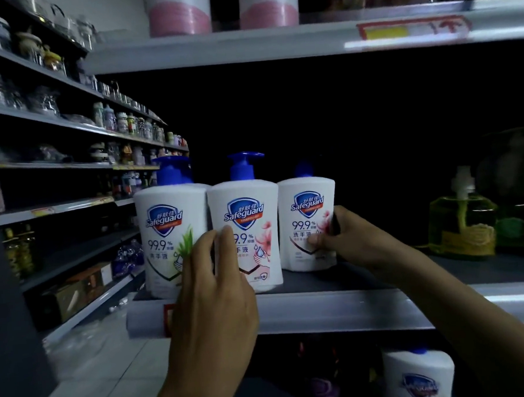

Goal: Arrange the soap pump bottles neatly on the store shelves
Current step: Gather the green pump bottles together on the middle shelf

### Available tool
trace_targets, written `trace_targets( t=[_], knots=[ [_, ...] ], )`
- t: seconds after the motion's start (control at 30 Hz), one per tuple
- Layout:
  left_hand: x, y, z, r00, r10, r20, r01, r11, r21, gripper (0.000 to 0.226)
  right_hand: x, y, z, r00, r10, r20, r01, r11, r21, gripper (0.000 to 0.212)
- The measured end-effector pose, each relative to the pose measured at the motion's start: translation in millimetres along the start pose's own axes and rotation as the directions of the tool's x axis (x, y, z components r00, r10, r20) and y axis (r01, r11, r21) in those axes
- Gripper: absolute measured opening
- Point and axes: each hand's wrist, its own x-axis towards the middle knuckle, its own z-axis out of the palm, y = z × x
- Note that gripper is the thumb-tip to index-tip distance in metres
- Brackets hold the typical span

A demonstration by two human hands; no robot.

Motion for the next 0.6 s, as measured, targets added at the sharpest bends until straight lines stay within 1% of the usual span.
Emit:
trace_targets(
  t=[0.07,0.1,0.13,0.17,0.2,0.23,0.27,0.3,0.33,0.37,0.4,0.43,0.47,0.5,0.53,0.6],
  knots=[
    [-2.7,1.0,3.6,1.000,-0.001,0.018,0.001,0.999,0.032,0.064,-5.1,-4.0,-1.0,0.999,-0.001,0.034,0.003,0.999,-0.041,0.031],
    [-4.9,2.1,4.6,1.000,0.001,0.008,-0.002,0.999,0.039,0.062,-10.6,-8.0,-3.0,1.000,-0.021,0.020,0.023,0.996,-0.082,0.026],
    [-8.1,3.3,4.9,1.000,0.012,-0.017,-0.012,1.000,0.021,0.059,-18.4,-11.1,-6.2,0.996,-0.068,-0.049,0.060,0.985,-0.160,0.025],
    [-12.8,4.7,4.7,0.998,0.037,-0.057,-0.038,0.999,-0.027,0.054,-30.4,-12.9,-10.0,0.974,-0.151,-0.171,0.105,0.962,-0.252,0.028],
    [-19.9,6.2,4.0,0.992,0.066,-0.110,-0.076,0.993,-0.089,0.047,-47.1,-12.7,-13.3,0.913,-0.259,-0.316,0.154,0.934,-0.322,0.033],
    [-29.5,7.7,3.3,0.983,0.098,-0.158,-0.121,0.982,-0.143,0.040,-68.3,-11.9,-14.1,0.816,-0.371,-0.444,0.219,0.908,-0.356,0.033],
    [-41.8,7.9,3.8,0.973,0.136,-0.184,-0.171,0.967,-0.189,0.033,-91.3,-6.4,-12.6,0.705,-0.460,-0.539,0.288,0.881,-0.375,0.026],
    [-57.1,7.4,6.1,0.967,0.178,-0.182,-0.218,0.949,-0.230,0.028,-115.8,4.6,-7.9,0.620,-0.510,-0.596,0.331,0.859,-0.392,0.018],
    [-75.1,5.0,11.2,0.965,0.216,-0.149,-0.249,0.933,-0.262,0.024,-139.8,20.1,1.5,0.581,-0.522,-0.625,0.345,0.853,-0.392,0.013],
    [-93.5,1.5,18.3,0.965,0.250,-0.075,-0.261,0.921,-0.288,0.022,-159.4,41.0,13.8,0.590,-0.508,-0.627,0.339,0.861,-0.379,0.010],
    [-111.1,-2.3,26.8,0.959,0.280,0.040,-0.254,0.914,-0.315,0.021,-178.0,61.5,28.0,0.643,-0.478,-0.598,0.311,0.877,-0.366,0.009],
    [-125.8,-5.6,36.5,0.939,0.296,0.174,-0.224,0.913,-0.342,0.020,-191.7,80.7,41.4,0.723,-0.436,-0.535,0.264,0.891,-0.369,0.008],
    [-135.0,-7.9,46.1,0.913,0.282,0.295,-0.166,0.917,-0.364,0.018,-200.5,94.2,53.6,0.814,-0.372,-0.446,0.210,0.905,-0.370,0.008],
    [-139.0,-8.1,55.6,0.890,0.238,0.389,-0.083,0.923,-0.375,0.017,-203.6,103.4,62.6,0.892,-0.289,-0.348,0.152,0.916,-0.370,0.009],
    [-139.8,-7.4,65.5,0.873,0.178,0.454,0.009,0.925,-0.380,0.018,-202.5,110.0,68.2,0.943,-0.211,-0.259,0.102,0.921,-0.377,0.013],
    [-137.9,-6.0,83.9,0.858,0.033,0.512,0.189,0.908,-0.375,0.029,-194.2,122.5,74.9,0.979,-0.116,-0.165,0.038,0.909,-0.415,0.025]
  ],
)
